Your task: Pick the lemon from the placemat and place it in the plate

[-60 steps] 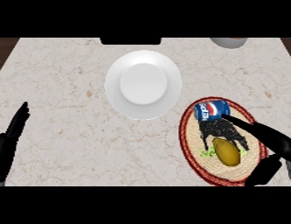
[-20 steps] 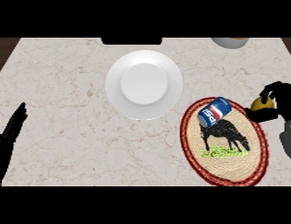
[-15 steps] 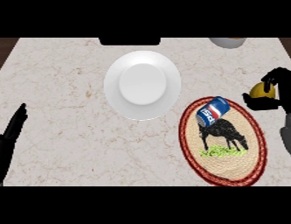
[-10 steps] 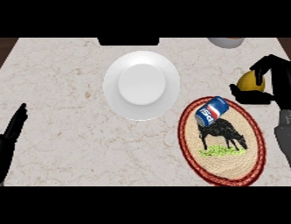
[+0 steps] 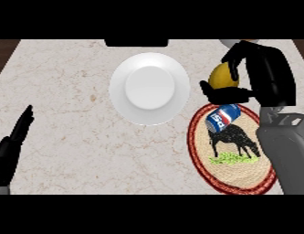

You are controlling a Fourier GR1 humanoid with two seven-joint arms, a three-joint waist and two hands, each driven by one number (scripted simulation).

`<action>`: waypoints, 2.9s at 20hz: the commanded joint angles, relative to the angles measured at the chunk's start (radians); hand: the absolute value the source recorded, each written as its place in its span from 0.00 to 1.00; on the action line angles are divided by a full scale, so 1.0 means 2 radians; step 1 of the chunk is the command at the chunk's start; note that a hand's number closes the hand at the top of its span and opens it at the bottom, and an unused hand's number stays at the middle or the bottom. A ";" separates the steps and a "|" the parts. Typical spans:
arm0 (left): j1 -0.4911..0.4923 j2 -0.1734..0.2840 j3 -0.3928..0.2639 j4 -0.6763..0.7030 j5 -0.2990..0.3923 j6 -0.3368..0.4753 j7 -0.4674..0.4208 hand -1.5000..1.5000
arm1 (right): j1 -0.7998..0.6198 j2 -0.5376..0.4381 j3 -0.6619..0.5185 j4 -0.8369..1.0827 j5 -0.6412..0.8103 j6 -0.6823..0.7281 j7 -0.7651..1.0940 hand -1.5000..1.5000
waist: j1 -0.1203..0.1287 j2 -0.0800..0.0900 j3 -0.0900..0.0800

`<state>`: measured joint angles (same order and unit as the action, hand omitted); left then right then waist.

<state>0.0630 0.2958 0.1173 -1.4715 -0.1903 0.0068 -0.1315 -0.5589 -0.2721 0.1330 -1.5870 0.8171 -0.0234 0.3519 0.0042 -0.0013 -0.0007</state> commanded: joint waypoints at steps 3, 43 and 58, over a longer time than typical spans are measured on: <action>0.018 -0.012 -0.010 -0.018 -0.012 0.001 -0.004 0.50 | -0.089 0.082 0.019 0.083 0.025 -0.018 0.034 1.00 | 0.006 0.001 0.000; 0.012 -0.004 0.015 -0.028 -0.004 -0.024 -0.004 0.50 | -0.260 0.136 -0.019 0.546 -0.299 -0.395 -0.114 0.00 | 0.016 0.004 0.001; 0.020 -0.026 0.008 -0.021 -0.022 -0.012 -0.011 0.50 | -0.087 -0.007 -0.136 0.433 -0.431 -0.157 -0.344 0.00 | 0.002 0.002 0.001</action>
<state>0.0825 0.2598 0.1456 -1.5006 -0.2201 -0.0239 -0.1402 -0.7593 -0.1920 -0.1008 -0.7387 -0.0139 -0.4627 -0.2775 0.0039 0.0015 0.0008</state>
